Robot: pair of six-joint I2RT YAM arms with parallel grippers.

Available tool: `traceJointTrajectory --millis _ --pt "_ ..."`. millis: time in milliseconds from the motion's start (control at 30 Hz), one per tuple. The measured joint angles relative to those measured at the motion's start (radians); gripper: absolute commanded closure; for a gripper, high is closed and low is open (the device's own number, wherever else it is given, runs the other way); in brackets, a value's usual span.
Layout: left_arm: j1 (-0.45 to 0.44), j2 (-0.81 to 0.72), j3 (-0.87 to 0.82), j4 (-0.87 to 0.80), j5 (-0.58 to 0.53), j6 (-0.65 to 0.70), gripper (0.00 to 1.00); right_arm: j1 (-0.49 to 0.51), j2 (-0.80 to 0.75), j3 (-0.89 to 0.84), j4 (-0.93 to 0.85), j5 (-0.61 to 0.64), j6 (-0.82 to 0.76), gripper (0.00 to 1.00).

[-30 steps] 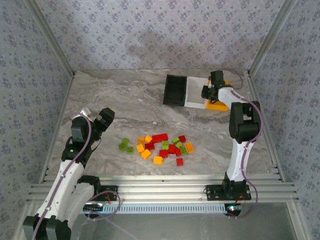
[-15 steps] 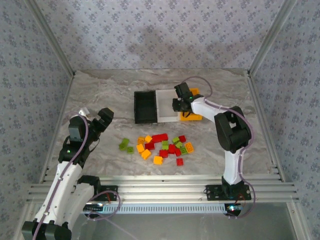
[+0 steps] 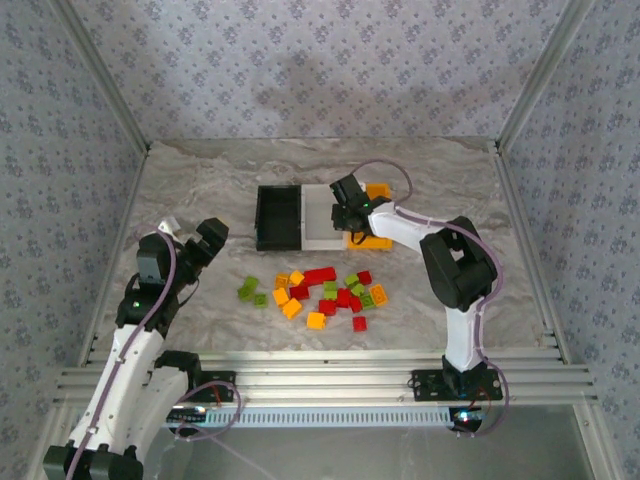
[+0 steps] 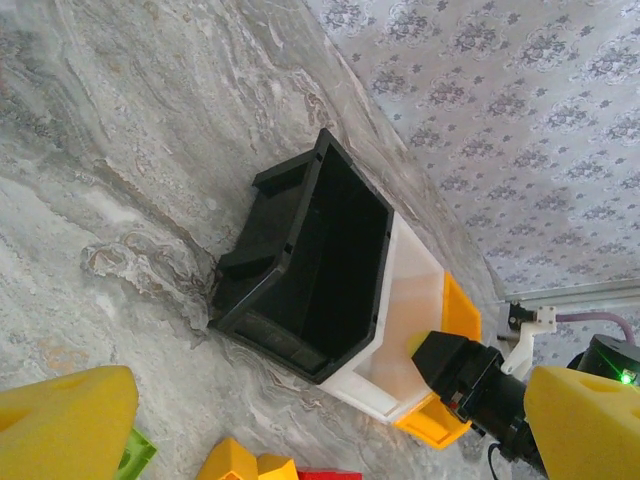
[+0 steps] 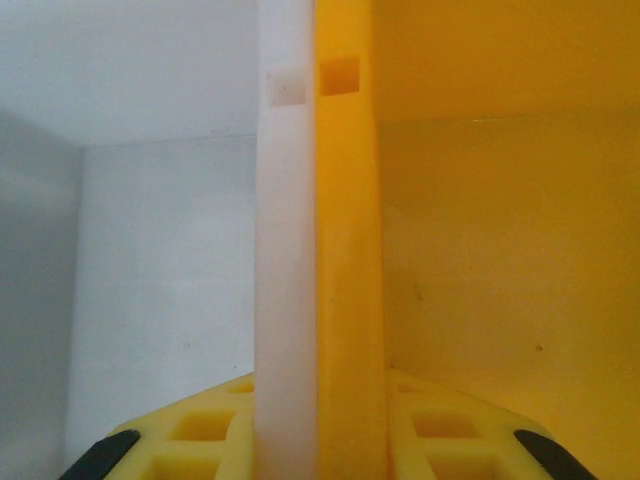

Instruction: Sort the legos into containers by color

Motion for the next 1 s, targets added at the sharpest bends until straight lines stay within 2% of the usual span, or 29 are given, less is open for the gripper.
traceJointTrajectory --millis 133,433,633,700,733,867,1000 --pt "0.0 0.0 0.0 0.0 0.003 0.001 0.01 0.006 -0.012 -0.015 0.0 -0.001 0.0 0.98" --pt "0.0 0.002 0.0 -0.002 0.024 0.011 0.01 0.006 -0.014 -0.016 -0.004 -0.018 0.002 0.56" --pt "0.0 0.014 0.0 -0.005 0.036 0.023 0.0 0.01 -0.048 -0.018 -0.01 -0.05 0.0 0.45" --pt "-0.002 0.02 0.0 -0.005 0.04 0.031 0.0 0.011 -0.081 -0.021 -0.01 -0.05 0.001 0.19" --pt "-0.006 0.022 0.0 -0.005 0.04 0.037 0.01 0.012 -0.105 -0.026 -0.009 -0.05 0.003 0.15" --pt "-0.035 0.025 0.004 -0.015 0.043 0.053 0.01 0.036 -0.239 -0.087 -0.001 -0.037 0.005 0.15" --pt "-0.076 0.031 0.019 -0.034 0.043 0.056 0.0 0.096 -0.415 -0.22 0.002 0.008 0.005 0.16"
